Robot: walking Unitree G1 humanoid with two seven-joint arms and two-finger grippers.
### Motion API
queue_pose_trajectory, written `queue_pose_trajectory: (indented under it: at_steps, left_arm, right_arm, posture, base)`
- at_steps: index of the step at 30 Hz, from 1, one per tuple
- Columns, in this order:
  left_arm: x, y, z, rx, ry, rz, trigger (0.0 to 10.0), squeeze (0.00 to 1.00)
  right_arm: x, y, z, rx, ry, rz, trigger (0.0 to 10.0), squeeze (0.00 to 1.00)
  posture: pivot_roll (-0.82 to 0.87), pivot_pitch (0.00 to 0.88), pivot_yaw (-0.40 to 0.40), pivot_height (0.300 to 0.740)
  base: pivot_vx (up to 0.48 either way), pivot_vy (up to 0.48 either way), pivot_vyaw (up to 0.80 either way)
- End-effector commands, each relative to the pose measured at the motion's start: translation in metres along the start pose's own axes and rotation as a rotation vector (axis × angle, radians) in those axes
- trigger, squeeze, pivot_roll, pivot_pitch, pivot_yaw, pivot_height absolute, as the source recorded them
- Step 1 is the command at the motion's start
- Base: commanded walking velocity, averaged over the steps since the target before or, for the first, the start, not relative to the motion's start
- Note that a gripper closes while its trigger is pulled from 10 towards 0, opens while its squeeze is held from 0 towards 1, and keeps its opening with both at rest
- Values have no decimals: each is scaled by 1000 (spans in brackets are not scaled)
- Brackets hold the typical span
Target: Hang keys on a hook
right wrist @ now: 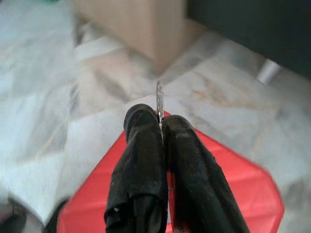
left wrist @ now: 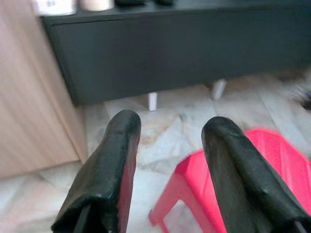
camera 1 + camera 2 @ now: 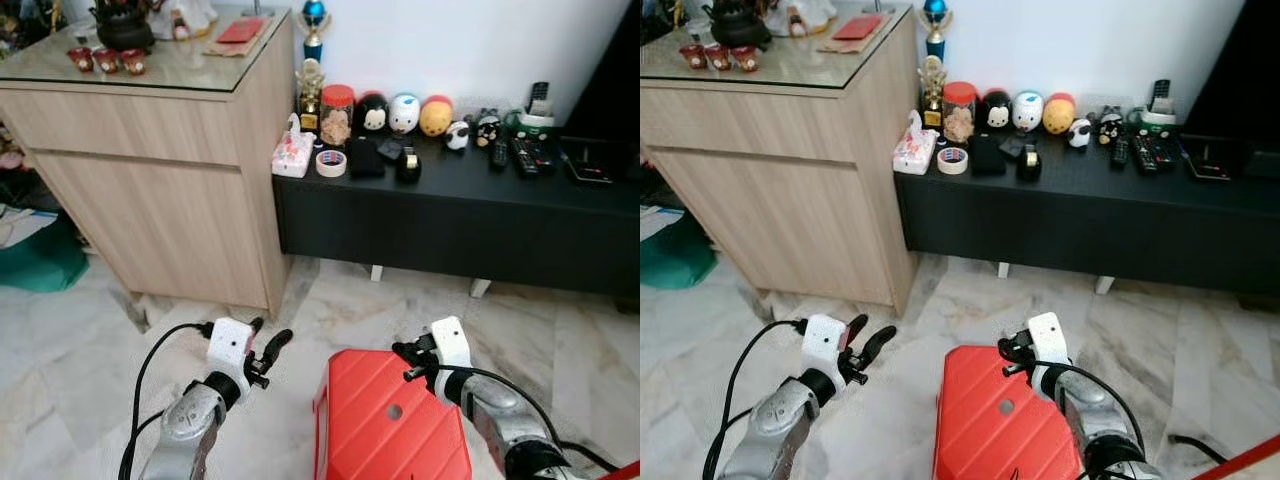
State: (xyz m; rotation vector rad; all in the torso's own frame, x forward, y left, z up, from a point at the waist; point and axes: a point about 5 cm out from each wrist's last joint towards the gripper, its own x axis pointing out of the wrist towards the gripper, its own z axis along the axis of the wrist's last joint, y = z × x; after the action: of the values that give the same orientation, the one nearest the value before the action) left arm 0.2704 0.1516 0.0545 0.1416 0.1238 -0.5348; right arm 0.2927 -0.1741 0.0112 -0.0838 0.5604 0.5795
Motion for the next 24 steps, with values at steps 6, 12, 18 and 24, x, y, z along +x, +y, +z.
queue_pose_trajectory:
  at_steps: [6, 12, 18, 24]
  left_arm:
    - [5, -9, 14, 113, 7, -185, 10000, 0]
    - [12, -20, 31, 266, 54, -429, 10000, 0]
    - [17, -24, 40, 289, 42, -482, 10000, 0]
    - [18, -26, 44, 292, 40, -493, 10000, 0]
  right_arm:
    - [-6, -2, 13, -201, 71, 165, 10000, 0]
    - [-12, -4, 41, -345, 64, 287, 10000, 0]
    - [-14, 7, 60, -356, -28, 392, 10000, 0]
    - [-17, 12, 62, -396, -30, 439, 10000, 0]
  posture:
    - [18, 0, -53, 740]
    - [16, 0, -49, 740]
    - [16, 0, -48, 740]
    - [18, 0, -49, 740]
  base:
    - [0, 0, 0]
    - [0, 0, 0]
    - [0, 0, 0]
    - [0, 0, 0]
